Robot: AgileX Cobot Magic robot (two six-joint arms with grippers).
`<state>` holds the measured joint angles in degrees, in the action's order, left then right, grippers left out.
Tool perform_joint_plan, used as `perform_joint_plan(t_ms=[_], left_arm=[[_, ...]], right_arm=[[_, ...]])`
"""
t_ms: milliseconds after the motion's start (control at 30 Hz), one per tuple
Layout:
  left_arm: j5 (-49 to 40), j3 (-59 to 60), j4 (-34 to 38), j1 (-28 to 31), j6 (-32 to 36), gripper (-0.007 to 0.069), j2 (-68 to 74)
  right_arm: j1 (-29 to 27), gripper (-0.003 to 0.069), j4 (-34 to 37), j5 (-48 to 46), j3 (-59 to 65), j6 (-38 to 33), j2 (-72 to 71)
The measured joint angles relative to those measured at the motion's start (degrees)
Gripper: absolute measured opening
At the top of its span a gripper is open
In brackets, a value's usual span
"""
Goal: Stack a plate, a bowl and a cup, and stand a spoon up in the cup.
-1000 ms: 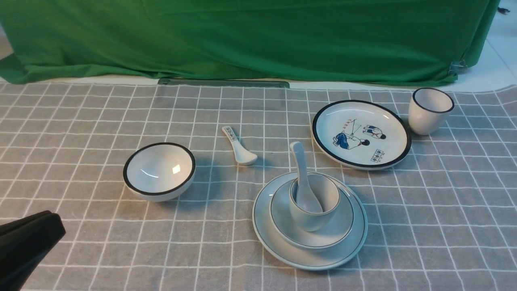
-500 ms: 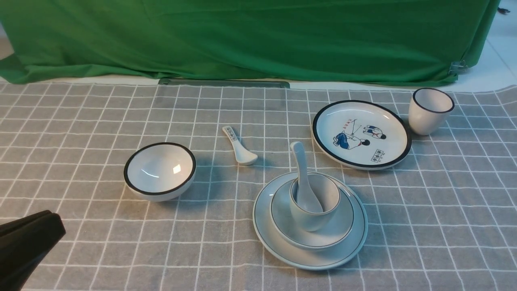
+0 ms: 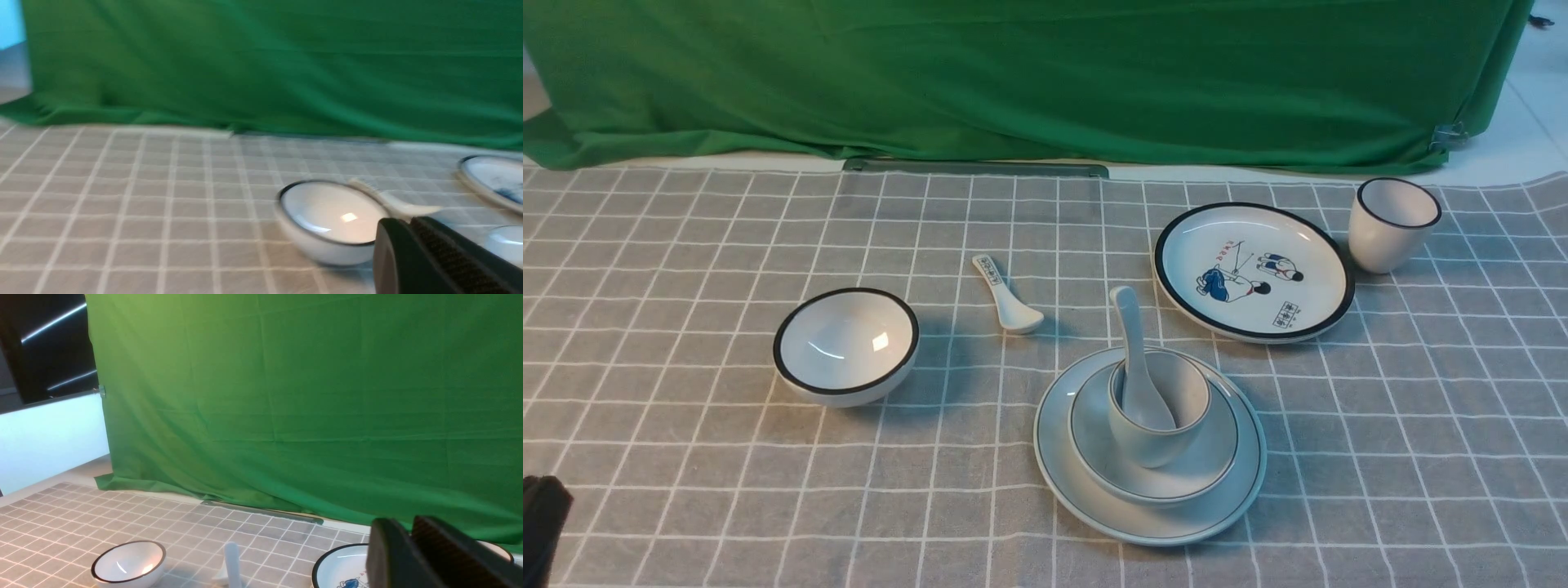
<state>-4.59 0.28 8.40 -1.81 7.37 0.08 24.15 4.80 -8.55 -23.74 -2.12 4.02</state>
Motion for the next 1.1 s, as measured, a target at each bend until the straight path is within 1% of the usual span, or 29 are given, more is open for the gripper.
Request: perform_joint_plan(t_ms=[67,133,233,933,1067,1100], left_arm=[[-2.56,0.01,0.07,1.38,1.72,0.0013,0.00],[-5.66,0.06,0.31,1.45,3.56,0.0013,0.00],[-7.79,0.08,0.77,1.45,5.79,0.0013,0.00],[-8.19,0.08,0.81,1.45,6.22,0.0013,0.00],[-8.19,0.08,0.93,1.45,6.22,0.0013,0.00],[-8.19,0.08,0.93,1.45,6.22,0.0013,0.00]], right_arm=[[0.00,0.0126,0.00,0.00,0.00,0.00,0.00],[0.00,0.0128,0.00,0.00,0.00,0.00,0.00],[0.00,0.0135,-0.03,0.00,0.00,0.00,0.00],[0.00,0.0161,-0.15,0.00,0.00,-0.13,0.00],[-0.12,0.0167,-1.76,-0.91,0.24,-5.39,-0.16],[-0.29,0.0168,-1.82,-1.04,0.40,-5.77,-0.24]])
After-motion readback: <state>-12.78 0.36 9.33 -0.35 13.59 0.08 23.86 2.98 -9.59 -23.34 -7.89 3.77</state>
